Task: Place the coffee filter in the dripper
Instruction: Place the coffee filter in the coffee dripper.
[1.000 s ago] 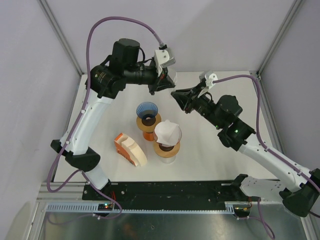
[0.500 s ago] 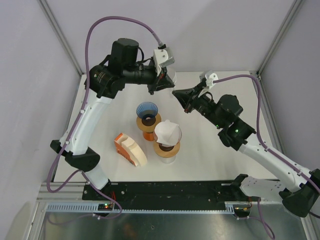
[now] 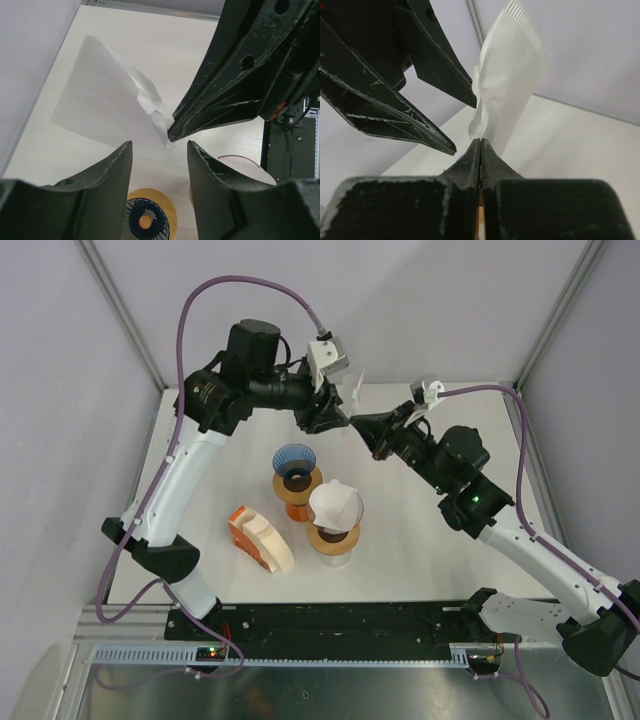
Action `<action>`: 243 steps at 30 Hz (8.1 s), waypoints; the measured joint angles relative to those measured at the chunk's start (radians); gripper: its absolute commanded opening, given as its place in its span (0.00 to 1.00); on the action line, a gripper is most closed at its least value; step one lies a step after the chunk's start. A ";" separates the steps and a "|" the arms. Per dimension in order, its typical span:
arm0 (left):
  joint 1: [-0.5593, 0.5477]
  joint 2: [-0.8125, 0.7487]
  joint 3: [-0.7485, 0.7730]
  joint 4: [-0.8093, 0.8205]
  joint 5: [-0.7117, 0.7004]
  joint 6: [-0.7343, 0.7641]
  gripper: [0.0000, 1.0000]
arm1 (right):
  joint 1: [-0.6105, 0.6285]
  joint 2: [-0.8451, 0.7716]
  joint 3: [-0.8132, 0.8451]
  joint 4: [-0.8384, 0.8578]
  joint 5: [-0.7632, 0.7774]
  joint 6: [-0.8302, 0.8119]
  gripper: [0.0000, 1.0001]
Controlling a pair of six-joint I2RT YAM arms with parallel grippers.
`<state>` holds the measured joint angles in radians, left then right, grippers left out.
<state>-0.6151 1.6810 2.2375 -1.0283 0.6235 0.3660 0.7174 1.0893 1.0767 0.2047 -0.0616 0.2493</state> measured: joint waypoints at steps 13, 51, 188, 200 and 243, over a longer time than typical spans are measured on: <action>0.000 0.000 -0.007 0.010 -0.040 0.000 0.37 | 0.021 0.016 0.000 0.044 -0.006 0.031 0.00; 0.000 -0.021 -0.020 0.025 -0.319 -0.004 0.21 | 0.037 0.027 0.000 -0.031 0.250 0.027 0.00; -0.059 0.013 -0.135 0.193 -0.428 -0.122 0.00 | 0.143 0.352 0.099 0.227 0.644 -0.159 0.02; -0.063 0.013 -0.135 0.181 -0.616 -0.048 0.00 | 0.100 0.344 0.113 0.153 0.687 -0.172 0.00; 0.336 -0.261 -0.244 0.125 -0.297 -0.088 1.00 | 0.045 0.866 1.334 -1.291 0.123 -0.069 0.00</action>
<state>-0.2794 1.4204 1.9938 -0.9031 0.3264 0.2783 0.7620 1.9549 2.4104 -1.0859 0.0616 0.1802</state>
